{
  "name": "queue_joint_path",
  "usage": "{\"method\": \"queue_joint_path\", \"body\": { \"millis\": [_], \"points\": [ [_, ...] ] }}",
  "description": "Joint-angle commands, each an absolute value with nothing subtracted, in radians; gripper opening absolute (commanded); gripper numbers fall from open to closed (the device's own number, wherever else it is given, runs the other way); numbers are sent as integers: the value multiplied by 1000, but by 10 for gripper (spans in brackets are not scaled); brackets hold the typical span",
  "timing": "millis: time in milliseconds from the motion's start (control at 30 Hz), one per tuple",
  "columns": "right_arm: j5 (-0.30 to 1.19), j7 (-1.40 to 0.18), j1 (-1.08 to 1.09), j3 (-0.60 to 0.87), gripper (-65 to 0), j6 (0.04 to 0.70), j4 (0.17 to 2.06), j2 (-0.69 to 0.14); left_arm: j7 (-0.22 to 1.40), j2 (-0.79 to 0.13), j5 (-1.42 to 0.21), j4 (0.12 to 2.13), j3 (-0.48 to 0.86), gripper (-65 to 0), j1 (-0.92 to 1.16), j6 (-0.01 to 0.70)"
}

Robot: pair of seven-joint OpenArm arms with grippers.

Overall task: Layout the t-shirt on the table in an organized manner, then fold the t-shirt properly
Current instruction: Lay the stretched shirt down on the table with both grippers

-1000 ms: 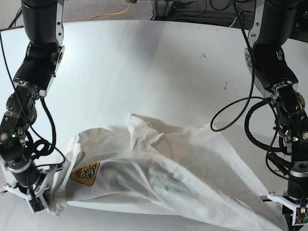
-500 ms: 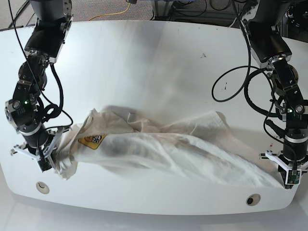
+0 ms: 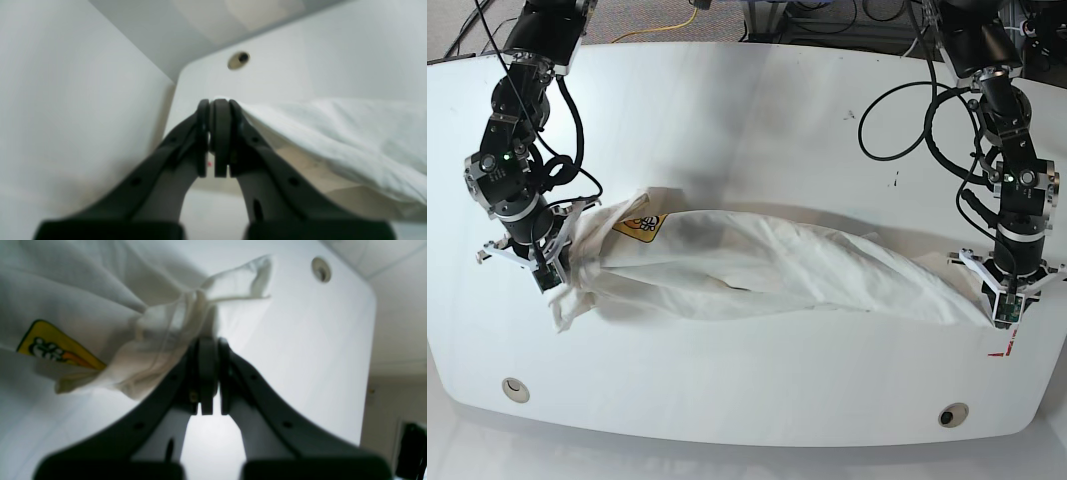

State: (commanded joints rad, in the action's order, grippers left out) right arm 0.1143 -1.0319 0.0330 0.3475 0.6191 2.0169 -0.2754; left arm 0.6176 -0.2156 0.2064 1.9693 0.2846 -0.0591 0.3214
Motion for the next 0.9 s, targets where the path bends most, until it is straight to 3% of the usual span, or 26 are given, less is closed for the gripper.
{"method": "queue_joint_path", "body": {
  "millis": [400, 900],
  "points": [
    [114, -1032, -111, 351, -648, 619, 2018, -226, 615, -193, 206, 1969, 285, -649, 137, 321],
    [110, -1032, -248, 349, -648, 619, 2015, -232, 615, -197, 208, 1966, 315, -649, 320, 323]
  ]
}}
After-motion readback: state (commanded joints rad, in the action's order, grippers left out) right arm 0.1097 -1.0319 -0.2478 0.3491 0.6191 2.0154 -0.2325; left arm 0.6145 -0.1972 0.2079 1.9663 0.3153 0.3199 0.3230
